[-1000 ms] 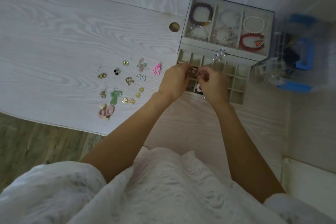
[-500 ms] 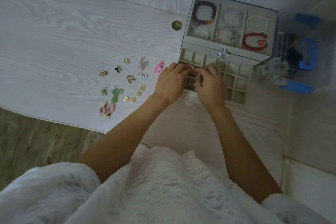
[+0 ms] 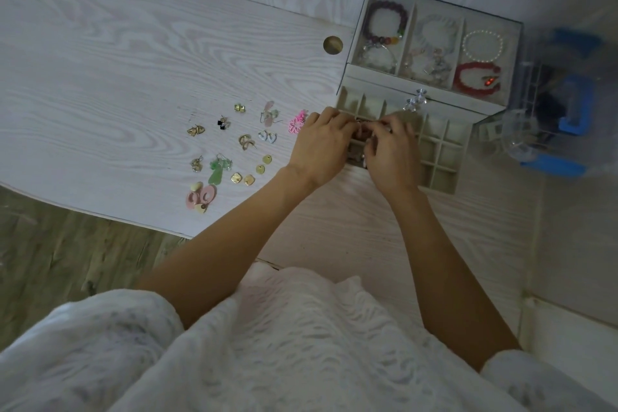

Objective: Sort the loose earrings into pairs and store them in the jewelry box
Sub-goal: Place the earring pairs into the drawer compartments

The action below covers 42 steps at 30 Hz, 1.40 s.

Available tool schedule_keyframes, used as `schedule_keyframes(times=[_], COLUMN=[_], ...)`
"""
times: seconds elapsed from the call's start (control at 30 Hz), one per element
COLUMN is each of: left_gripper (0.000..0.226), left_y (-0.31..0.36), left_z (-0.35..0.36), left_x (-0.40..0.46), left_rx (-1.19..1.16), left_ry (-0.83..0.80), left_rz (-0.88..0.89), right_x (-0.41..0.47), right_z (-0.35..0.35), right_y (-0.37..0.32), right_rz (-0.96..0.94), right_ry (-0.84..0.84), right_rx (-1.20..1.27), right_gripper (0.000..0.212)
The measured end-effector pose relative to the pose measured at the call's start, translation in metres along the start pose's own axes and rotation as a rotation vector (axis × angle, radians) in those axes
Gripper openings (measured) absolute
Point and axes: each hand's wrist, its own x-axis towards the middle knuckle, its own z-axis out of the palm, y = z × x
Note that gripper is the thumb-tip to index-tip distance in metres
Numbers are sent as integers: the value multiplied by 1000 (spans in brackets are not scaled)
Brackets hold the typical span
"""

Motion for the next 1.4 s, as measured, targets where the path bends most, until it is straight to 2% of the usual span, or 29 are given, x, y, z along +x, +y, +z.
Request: schedule_keyframes(times=[0.07,0.2,0.33,0.43,0.6,0.67,0.77,0.83,0.93,1.13,1.23,1.4], left_gripper=[35,33,30,32,24,18,18,23,31,24,21,12], left_y=[2,3,0,-9,-41,-56,-73,-76,-74,-65,-67,-66], left_z=[4,6,-4,-23,-48,-52,-48,-42,-31,-13,-12,-23], left_x=[-3,-4,-5,-24,-77,-90,-90,-76,-45,-21,-22,-26], left_rx=[13,12,-59,-210,-328,-343,-336,-287,-175,-55,-158,-538], left_ry=[-36,-62,-25,65,197,174,117,51,-51,-179,-176,-49], left_rz=[5,0,-25,-68,-348,-470,-570,-560,-475,-455,-500,-424], right_x=[1,0,-6,-11,0,14,37,45,44,36,32,21], right_z=[0,-3,-9,-11,2,12,28,35,38,37,34,13], right_y=[0,1,-9,-27,-69,-81,-87,-87,-85,-82,-79,-68], right_rz=[23,15,10,-86,-312,-382,-386,-372,-330,-237,-222,-115], right_ry=[-28,-57,25,92,-46,-94,-217,-261,-223,-194,-155,-64], right_rx=[-4,-16,15,134,192,135,-29,-116,-148,-103,-12,244], right_gripper=[25,25,29,28,25,28,40,37,17,13,8,10])
